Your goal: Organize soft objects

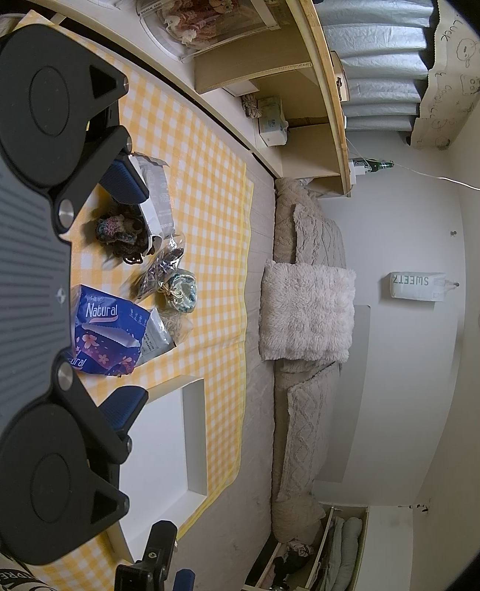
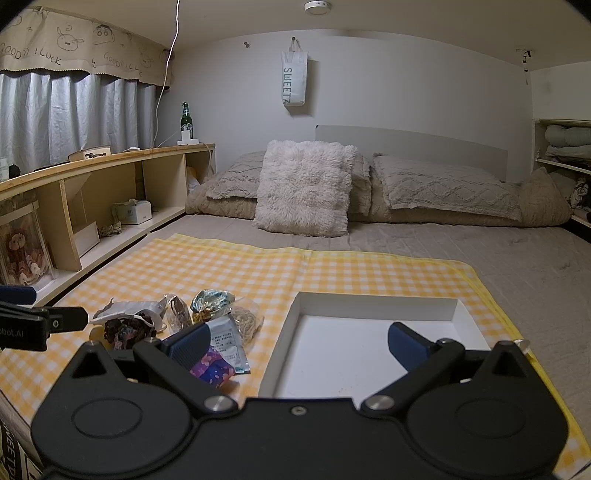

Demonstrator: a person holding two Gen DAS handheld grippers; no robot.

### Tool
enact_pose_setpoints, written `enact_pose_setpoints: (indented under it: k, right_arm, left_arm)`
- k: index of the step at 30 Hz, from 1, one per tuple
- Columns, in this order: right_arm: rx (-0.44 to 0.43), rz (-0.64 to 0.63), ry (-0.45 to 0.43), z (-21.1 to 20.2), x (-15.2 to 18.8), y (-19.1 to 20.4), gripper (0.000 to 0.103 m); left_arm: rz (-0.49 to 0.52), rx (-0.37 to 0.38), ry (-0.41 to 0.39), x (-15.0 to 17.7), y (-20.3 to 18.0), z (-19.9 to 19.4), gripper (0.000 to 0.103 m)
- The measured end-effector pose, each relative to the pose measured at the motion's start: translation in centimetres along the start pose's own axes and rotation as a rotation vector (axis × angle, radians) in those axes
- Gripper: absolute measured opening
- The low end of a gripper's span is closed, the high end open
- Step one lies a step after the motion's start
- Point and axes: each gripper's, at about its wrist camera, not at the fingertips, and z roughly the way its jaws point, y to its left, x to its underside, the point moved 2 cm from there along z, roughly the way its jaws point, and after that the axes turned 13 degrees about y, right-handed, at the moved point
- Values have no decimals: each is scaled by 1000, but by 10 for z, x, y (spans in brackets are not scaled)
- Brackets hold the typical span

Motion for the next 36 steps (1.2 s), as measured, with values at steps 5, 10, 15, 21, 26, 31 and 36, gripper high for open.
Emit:
enact_pose_setpoints:
  k: [5, 10, 15, 21, 26, 31, 36]
  right_arm:
    - [0, 0, 0, 0, 0, 0, 103]
    - [2, -1, 1, 0, 0, 1, 103]
    - [1, -1, 1, -1, 0, 1, 103]
    - [2, -2, 1, -2, 0, 2, 103]
    - [3, -5, 0, 6, 2, 0, 103]
    - [1, -13, -13, 6, 2, -1, 103]
    - [34, -57, -27, 0, -4, 3, 103]
  left_arm:
    - [1, 0, 0, 0, 0, 0, 103]
    - [1, 0, 1, 0, 0, 0, 103]
    - [1, 0, 1, 0, 0, 0, 103]
    - [1, -1, 1, 0, 0, 0, 103]
    - [1, -2, 1, 0, 0, 0, 103]
    - [-11, -7, -10, 1, 3, -2, 103]
    - [-8, -17, -60, -3, 5, -7, 103]
